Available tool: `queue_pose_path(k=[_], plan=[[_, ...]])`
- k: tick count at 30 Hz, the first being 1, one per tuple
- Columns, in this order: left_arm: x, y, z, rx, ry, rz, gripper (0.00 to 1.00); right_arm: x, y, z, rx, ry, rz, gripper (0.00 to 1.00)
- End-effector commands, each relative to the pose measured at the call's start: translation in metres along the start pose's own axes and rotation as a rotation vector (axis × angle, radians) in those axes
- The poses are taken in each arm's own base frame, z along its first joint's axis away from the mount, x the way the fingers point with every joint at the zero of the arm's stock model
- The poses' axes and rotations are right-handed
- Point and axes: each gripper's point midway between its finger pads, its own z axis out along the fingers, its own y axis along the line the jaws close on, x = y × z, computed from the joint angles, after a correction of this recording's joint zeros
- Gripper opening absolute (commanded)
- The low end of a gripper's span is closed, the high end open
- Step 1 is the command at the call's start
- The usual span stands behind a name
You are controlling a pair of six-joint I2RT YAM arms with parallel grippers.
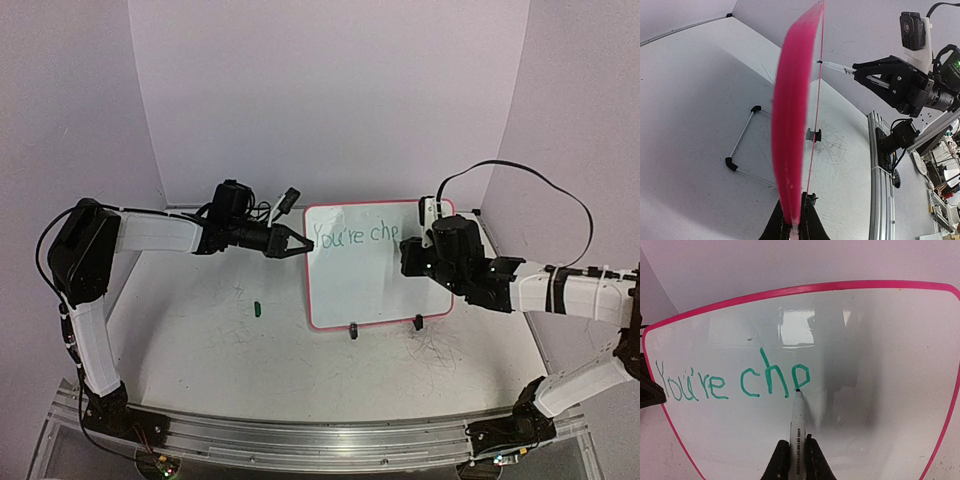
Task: Write a sentence on the whiteboard
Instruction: Pick up the sentence from the whiteboard.
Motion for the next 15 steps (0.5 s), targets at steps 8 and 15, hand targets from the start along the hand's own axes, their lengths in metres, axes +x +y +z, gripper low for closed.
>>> queue_pose_path(k=[8,15], plan=[[-0.006,0.003,-0.005,-0.048,-0.014,0.042,0.0,-0.009,-0.018,-0.01,0.078,-0.026,0.015,0.0],[-0.005,0.004,-0.005,-0.05,-0.012,0.04,0.0,-0.033,0.001,-0.021,-0.026,-0.084,0.004,0.0]])
